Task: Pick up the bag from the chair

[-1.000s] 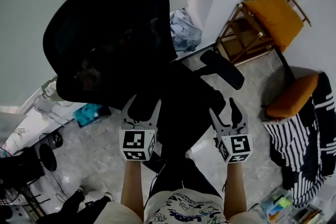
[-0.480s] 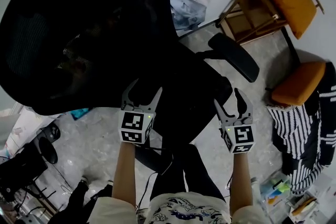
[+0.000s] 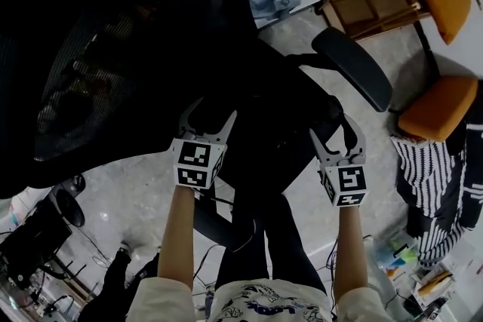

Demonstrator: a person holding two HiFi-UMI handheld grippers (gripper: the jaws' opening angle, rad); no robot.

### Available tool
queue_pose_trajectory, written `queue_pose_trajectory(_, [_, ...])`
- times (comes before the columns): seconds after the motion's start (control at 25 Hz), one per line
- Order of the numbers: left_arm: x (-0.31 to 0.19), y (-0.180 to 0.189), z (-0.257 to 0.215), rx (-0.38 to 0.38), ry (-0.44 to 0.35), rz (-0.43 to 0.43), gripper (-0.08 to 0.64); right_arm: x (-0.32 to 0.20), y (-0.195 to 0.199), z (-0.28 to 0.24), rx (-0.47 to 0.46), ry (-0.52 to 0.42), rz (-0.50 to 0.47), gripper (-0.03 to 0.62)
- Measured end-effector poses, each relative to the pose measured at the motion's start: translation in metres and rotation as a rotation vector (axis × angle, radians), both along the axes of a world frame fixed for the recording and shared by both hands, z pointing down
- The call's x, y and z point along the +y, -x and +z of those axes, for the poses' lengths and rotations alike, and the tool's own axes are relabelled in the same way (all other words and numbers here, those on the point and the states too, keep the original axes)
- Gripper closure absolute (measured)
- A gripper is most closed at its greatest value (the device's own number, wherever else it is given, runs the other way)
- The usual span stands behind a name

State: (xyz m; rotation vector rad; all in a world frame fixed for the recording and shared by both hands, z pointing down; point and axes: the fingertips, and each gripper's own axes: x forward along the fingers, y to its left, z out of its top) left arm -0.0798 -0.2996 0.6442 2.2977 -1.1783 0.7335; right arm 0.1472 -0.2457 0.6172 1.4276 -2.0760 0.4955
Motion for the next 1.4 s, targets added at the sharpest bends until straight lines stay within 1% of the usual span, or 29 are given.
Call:
queue_pose_trajectory(0.24, [-0.008,-0.004,0.038,-0.005,0.032,0.025,0.270,-0.006,-0.004,0.037,0.018,0.039,-0.036,0.229])
queue_pose_trajectory(0.48, [-0.009,-0.006,0.059,-0.002,0.059,0.054,0.270,-0.010,-0.009,0.056,0.015,0.065,-0.042,0.237])
queue_pose_trajectory(0.52, [-0.009,-0.006,0.063,-0.006,0.065,0.058,0.270,-0.011,-0.009,0.059,0.014,0.069,-0.042,0.249])
queue_pose_trajectory(0.64, [-0.010,-0.008,0.069,-0.009,0.070,0.074,0.271,-0.015,-0.014,0.066,0.014,0.069,-0.034,0.312])
queue_pose_trajectory(0.72, [-0.011,-0.011,0.070,-0.003,0.070,0.081,0.273,-0.016,-0.014,0.066,0.005,0.064,-0.031,0.372])
queue_pose_trajectory(0.76, [-0.011,-0.013,0.070,0.000,0.071,0.085,0.294,-0.017,-0.014,0.065,0.000,0.061,-0.030,0.391])
queue_pose_trajectory(0.88, [-0.012,-0.015,0.070,0.005,0.071,0.096,0.358,-0.018,-0.014,0.065,0.006,0.050,-0.020,0.403])
queue_pose_trajectory(1.04, [-0.013,-0.016,0.070,-0.003,0.049,0.094,0.383,-0.017,-0.016,0.066,0.010,0.038,-0.004,0.426])
queue_pose_trajectory(1.2, [-0.011,-0.016,0.066,-0.010,0.029,0.095,0.442,-0.018,-0.017,0.064,0.009,0.036,0.015,0.446])
queue_pose_trajectory(1.28, [-0.009,-0.017,0.064,-0.001,0.032,0.085,0.469,-0.017,-0.018,0.063,0.007,0.041,0.031,0.454])
queue_pose_trajectory(1.4, [-0.005,-0.018,0.061,0.004,0.043,0.064,0.485,-0.013,-0.018,0.060,0.000,0.046,0.058,0.462])
